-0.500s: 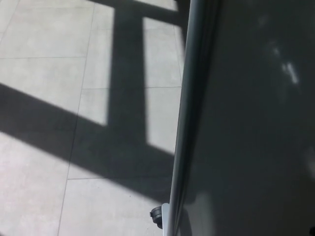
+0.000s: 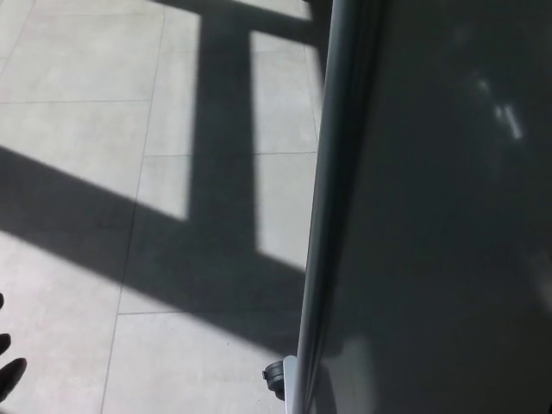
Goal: A white board is being place on the right hand side and parallel to the robot and the robot uses its left hand to grab on the leftside of the whiteboard and drag the whiteboard from the right hand side to the left hand side
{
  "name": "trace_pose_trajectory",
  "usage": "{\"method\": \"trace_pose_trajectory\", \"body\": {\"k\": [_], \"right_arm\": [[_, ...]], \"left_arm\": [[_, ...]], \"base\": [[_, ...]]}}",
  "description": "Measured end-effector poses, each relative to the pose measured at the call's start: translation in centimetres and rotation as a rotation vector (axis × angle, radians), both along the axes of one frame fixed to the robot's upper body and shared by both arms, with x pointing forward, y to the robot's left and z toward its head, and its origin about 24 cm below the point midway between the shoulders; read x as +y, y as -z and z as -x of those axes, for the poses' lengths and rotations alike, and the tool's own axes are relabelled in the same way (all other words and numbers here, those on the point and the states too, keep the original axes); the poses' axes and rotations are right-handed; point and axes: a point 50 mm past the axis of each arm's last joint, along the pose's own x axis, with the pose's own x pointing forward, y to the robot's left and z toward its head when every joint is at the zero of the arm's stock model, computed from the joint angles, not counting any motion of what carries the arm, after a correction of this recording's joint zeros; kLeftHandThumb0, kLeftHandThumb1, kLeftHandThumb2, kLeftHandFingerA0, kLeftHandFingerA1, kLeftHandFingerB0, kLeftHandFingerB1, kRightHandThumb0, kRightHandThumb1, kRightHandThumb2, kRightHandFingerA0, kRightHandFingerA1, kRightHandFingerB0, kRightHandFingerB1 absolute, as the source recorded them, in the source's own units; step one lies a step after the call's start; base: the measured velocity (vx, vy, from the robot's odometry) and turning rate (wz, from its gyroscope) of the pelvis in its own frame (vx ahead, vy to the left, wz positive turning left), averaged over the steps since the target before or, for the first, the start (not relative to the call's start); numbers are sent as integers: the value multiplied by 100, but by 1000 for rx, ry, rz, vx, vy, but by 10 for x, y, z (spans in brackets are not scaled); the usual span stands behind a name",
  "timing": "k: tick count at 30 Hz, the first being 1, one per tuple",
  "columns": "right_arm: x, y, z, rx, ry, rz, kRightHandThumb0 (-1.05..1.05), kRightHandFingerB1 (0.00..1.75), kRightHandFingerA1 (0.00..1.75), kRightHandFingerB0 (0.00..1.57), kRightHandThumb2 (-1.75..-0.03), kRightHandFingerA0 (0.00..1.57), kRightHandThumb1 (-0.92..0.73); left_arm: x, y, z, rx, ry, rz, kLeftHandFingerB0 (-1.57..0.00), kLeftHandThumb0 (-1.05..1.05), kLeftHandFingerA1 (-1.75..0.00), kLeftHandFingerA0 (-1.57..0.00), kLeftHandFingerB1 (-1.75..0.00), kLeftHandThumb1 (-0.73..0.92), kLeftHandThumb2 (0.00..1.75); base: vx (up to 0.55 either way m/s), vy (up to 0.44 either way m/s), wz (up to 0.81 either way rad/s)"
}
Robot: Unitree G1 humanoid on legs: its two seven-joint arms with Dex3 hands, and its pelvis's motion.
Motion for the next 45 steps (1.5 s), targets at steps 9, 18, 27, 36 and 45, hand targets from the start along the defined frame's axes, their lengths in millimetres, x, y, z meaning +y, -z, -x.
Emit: {"method": "trace_pose_trajectory", "body": {"k": [9, 18, 27, 36, 45], "right_arm": [[-5, 12, 33, 44, 26, -11, -78, 58, 81, 53, -61, 86, -66], [-1, 13, 40, 9, 42, -65, -79, 58, 82, 54, -62, 84, -66], [0, 16, 48, 24, 23, -70, -79, 58, 80, 55, -59, 83, -66], [4, 21, 58, 59, 0, -71, -81, 58, 79, 56, -60, 84, -66], [6, 22, 57, 59, -11, -70, -81, 58, 79, 55, -61, 85, -66]], "left_arm": [[-78, -50, -52, -167, 306, -3, -7, -25, -50, -10, -49, 39, 92], [-125, -83, -87, -234, 428, 47, -16, -56, -61, -65, -28, 48, 56], [-166, -104, -124, -196, 496, 112, -6, -60, -43, -21, -29, 42, 71], [-211, -110, -153, -68, 546, 131, -3, -70, -40, -12, -16, 39, 68], [-230, -106, -158, -10, 561, 166, 0, -56, -34, -2, -17, 36, 75]], "base": [[0, 0, 0], [0, 0, 0], [0, 0, 0], [0, 0, 0], [-6, -2, 1]]}}
